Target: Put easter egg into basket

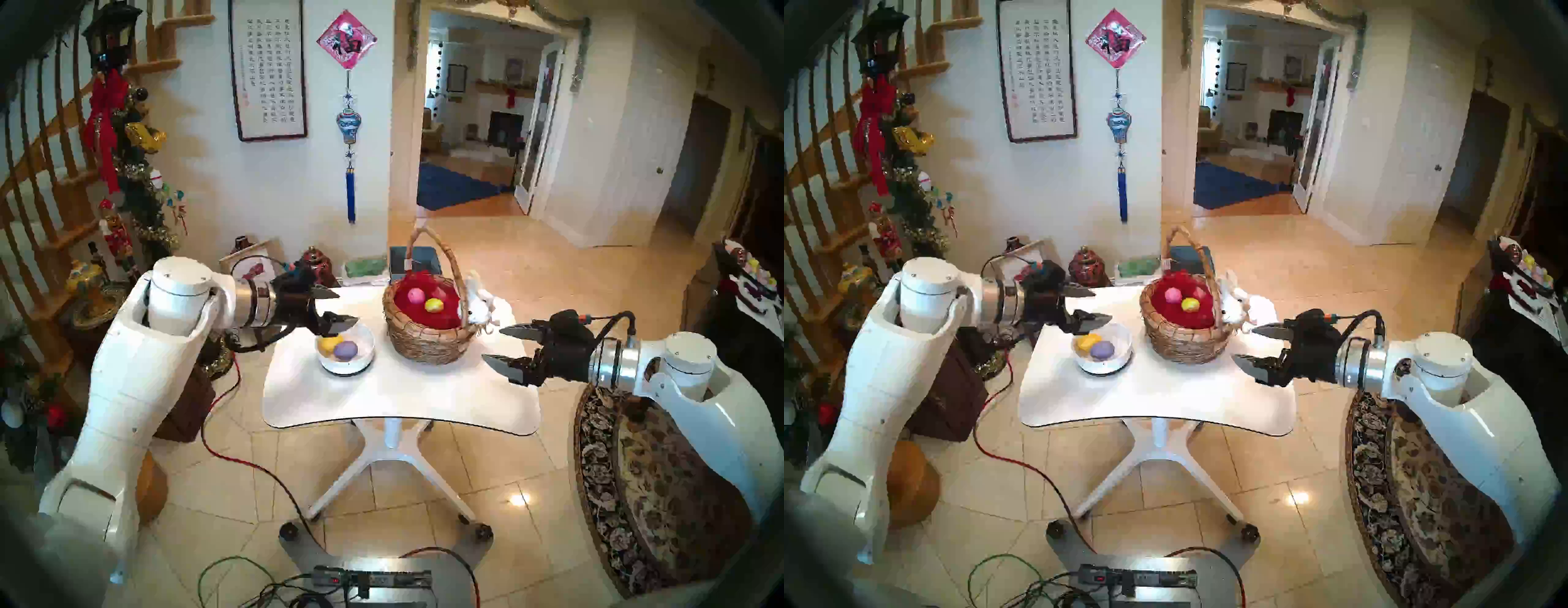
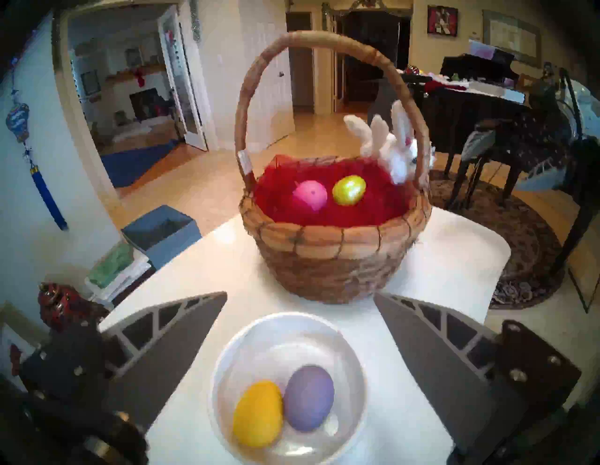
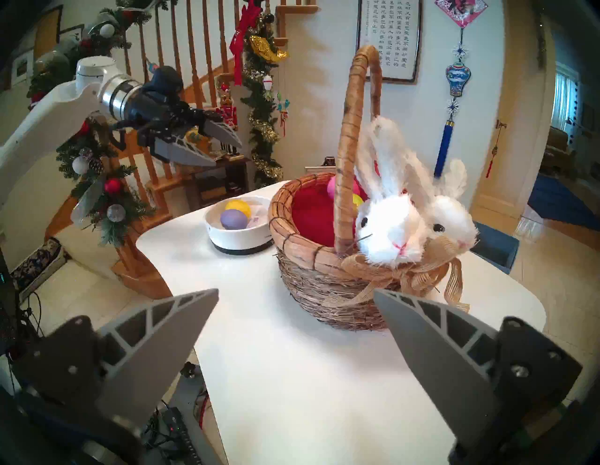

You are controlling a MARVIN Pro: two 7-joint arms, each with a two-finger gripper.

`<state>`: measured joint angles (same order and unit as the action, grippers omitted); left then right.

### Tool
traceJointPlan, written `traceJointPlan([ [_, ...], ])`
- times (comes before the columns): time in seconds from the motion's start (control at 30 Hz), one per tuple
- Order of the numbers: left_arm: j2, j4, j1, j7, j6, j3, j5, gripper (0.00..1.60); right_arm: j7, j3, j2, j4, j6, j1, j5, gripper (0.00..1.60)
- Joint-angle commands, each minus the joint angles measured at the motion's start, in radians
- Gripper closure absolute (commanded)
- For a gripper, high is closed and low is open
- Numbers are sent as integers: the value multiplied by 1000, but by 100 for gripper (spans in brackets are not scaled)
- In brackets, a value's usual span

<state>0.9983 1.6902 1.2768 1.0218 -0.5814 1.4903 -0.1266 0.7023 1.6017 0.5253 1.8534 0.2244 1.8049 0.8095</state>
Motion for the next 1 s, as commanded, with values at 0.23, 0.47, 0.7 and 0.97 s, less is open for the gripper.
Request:
traceJointPlan([
  [0.23,-14,115,148,-47,4,80,-7,0,-1,9,-2,1,-2,-1,2,0],
  [0.47,-4,118,154,-75,5,67,3,0,-2,9,-2,2,-2,-1,2,0],
  [0.7,8,103,125,-93,-4,20,19,0,-1,9,-2,1,-2,-1,2,0],
  [0.97,26,74,83,-125,-21,-27,49,0,-1,9,-2,1,-2,-2,2,0],
])
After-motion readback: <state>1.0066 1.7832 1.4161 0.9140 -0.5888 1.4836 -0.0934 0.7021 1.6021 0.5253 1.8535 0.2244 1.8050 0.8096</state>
